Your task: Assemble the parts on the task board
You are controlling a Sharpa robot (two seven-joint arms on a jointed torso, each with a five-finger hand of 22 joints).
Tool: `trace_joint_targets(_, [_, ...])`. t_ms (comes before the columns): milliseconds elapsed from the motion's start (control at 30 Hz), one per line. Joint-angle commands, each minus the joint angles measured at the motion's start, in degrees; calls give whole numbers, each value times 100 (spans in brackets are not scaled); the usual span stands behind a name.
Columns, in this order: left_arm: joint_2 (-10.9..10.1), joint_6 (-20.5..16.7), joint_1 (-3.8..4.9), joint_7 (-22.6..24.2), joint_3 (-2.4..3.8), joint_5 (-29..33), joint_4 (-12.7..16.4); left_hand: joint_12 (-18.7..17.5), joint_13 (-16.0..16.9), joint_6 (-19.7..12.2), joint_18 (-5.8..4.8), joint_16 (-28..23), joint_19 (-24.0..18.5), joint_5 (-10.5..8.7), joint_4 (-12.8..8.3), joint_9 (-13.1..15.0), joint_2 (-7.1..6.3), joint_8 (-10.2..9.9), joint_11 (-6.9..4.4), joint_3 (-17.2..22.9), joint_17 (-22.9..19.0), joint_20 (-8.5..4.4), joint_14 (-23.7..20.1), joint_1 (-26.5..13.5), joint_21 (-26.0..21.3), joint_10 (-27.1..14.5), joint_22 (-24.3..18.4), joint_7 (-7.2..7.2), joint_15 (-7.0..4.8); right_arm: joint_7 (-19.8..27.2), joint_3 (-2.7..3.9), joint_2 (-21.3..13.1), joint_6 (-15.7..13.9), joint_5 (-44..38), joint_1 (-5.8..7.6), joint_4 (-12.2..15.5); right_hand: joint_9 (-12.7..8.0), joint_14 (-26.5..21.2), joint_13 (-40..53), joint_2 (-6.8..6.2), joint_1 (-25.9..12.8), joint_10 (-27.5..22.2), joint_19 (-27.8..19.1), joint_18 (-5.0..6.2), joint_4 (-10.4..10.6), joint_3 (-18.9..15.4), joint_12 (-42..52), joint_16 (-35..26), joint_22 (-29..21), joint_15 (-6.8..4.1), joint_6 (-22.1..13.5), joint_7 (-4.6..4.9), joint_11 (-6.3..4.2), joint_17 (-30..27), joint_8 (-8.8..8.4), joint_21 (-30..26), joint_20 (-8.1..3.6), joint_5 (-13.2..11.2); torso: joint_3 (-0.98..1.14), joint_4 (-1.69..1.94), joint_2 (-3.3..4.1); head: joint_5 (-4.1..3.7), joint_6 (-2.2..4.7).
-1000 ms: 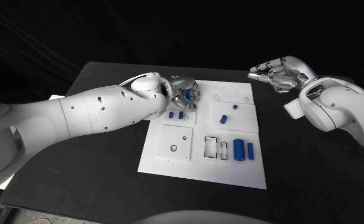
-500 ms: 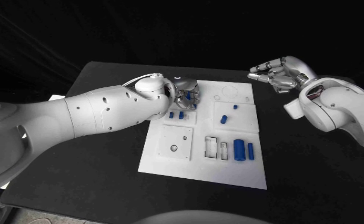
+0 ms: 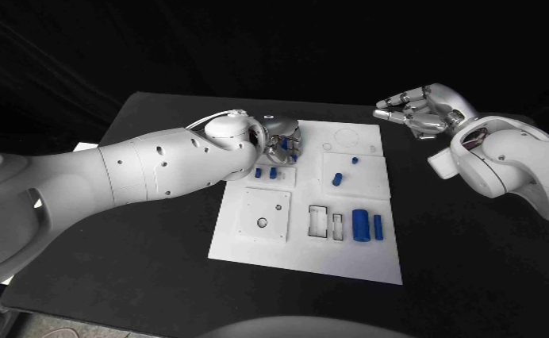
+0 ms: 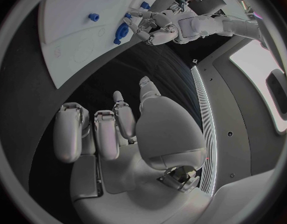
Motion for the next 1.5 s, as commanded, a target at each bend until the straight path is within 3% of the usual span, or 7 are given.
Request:
trace_joint_targets(33, [15, 181, -5, -32, -4, -45, -1, -43, -14, 62, -48, 39, 129, -4, -13, 2, 0, -44, -12, 68, 11, -35, 327, -33, 42, 73, 24, 13, -15, 49, 1, 4, 73, -6, -3, 7, 7, 454, 334, 42, -14, -45, -34, 117, -1, -20, -18, -36, -5, -13, 36, -12, -5, 827, 29, -23, -23, -22, -1, 3, -1, 5, 4])
trace_joint_targets(367, [23, 93, -8, -31, -6, -45, -2, -222, -51, 325, -84, 97, 136, 6, -313, 29, 112, -98, 1, 486, 54, 43, 331, 101, 142, 460, 161, 89, 102, 57, 1, 6, 69, -6, -3, 9, 7, 455, 344, 56, -5, -34, -33, 117, -1, -27, -2, -32, -4, -14, 36, -13, -5, 833, 30, -23, -24, -15, -5, 5, 3, 14, 0])
trace_joint_targets(800, [-78, -267, -14, 80, 29, 74, 148, -662, -90, 453, -75, 134, 119, 21, -578, 18, 61, -299, 53, 836, 52, 98, 321, -103, 163, 701, 212, 156, 157, 71, 2, 10, 64, -6, -3, 9, 7, 456, 353, 57, -5, -26, -31, 116, -1, -30, 11, -32, 2, -14, 36, -13, -5, 834, 30, -20, -24, -15, -5, 0, 1, 11, 9])
trace_joint_targets(933, [-192, -342, -13, 62, 57, 137, 284, -734, -94, 464, -73, 135, 114, 21, -595, 16, 50, -336, 63, 859, 42, 108, 318, -166, 156, 721, 210, 164, 165, 73, 2, 8, 63, -6, -4, 4, 7, 456, 353, 57, -5, -26, -31, 116, -1, -30, 11, -32, 2, -14, 36, -13, -5, 834, 30, -20, -24, -15, 0, 3, -7, 3, 20])
trace_joint_targets(1233, [-588, -408, 5, 9, 186, 338, 635, -797, -94, 483, -72, 139, 112, 21, -597, 17, 35, -366, 67, 864, 39, 116, 316, -241, 157, 750, 218, 166, 169, 72, 2, -3, 59, -2, -5, 0, 7, 456, 353, 57, -5, -26, -31, 116, -1, -30, 11, -32, 2, -14, 36, -13, -5, 834, 30, -20, -24, -15, -1, 12, -7, 11, 43])
trace_joint_targets(1500, [-979, -395, 24, -18, 224, 528, 868, -828, -92, 497, -73, 140, 112, 21, -603, 18, 20, -380, 65, 863, 34, 119, 315, -275, 166, 772, 231, 164, 170, 68, 2, -16, 53, 1, -6, 1, 7, 456, 353, 57, -5, -26, -31, 116, -1, -30, 11, -32, 2, -14, 36, -13, -5, 834, 30, -20, -24, -15, -7, 11, 0, 19, 56])
